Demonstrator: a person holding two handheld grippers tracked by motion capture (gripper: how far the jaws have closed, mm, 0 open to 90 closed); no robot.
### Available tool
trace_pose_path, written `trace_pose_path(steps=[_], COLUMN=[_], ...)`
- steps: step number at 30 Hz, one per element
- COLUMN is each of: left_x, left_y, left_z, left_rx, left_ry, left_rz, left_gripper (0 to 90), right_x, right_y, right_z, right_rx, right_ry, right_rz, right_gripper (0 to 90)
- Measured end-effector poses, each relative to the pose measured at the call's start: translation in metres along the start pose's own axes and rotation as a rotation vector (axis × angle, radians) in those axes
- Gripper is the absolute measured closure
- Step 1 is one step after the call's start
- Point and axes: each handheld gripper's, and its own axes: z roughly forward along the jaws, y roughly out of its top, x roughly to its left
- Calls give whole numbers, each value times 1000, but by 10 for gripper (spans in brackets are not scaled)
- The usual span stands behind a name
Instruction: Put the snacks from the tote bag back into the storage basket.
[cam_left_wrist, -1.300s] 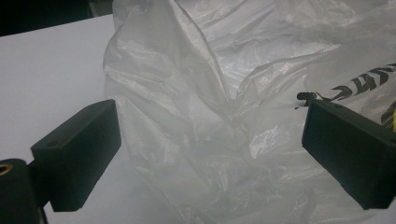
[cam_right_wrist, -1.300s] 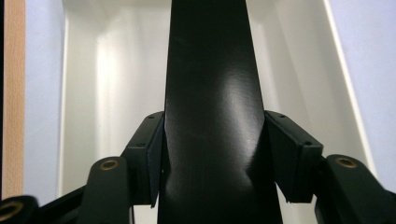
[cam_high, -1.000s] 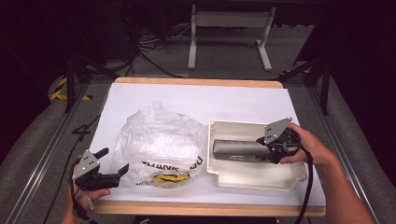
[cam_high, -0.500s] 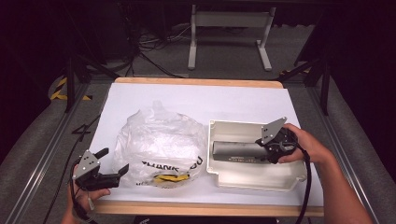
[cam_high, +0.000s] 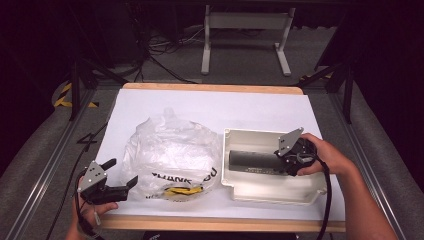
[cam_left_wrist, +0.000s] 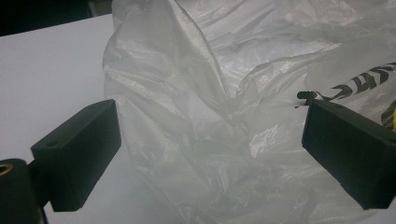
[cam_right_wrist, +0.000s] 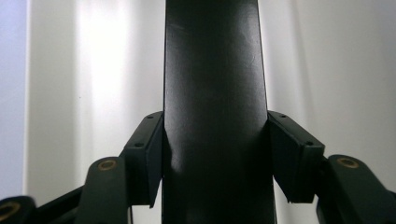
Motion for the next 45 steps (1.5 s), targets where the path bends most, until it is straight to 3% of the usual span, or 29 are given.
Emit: trace_pose_path(steps=[17,24,30,33,38,43,45], left_x=[0,0,0,0,0,-1,-1], left_y=[0,0,0,0,0,1,1], left_z=[1,1,0,0,0,0,0], left_rx=[2,2,0,-2,0,2,2], left_ry=[-4,-2,0,0,0,1,-1], left_rz=[-1,-2,0,0,2,9,9], left_gripper=[54,55,55,55,55,55,55], right_x=[-2,-1,3,6,10,19,20], right_y=[-1,-2,-6,-9,-16,-26,-29], right_z=[4,-1,-11,-16,-23,-31,-32], right_rx=[46,5,-63,-102,-143,-186,-197], right_ry=[-29,-51,-118,-194,-234,-319,-323], right_rz=[9,10,71,137,175,233,248], right_gripper=[416,418,381,370,345,294,276])
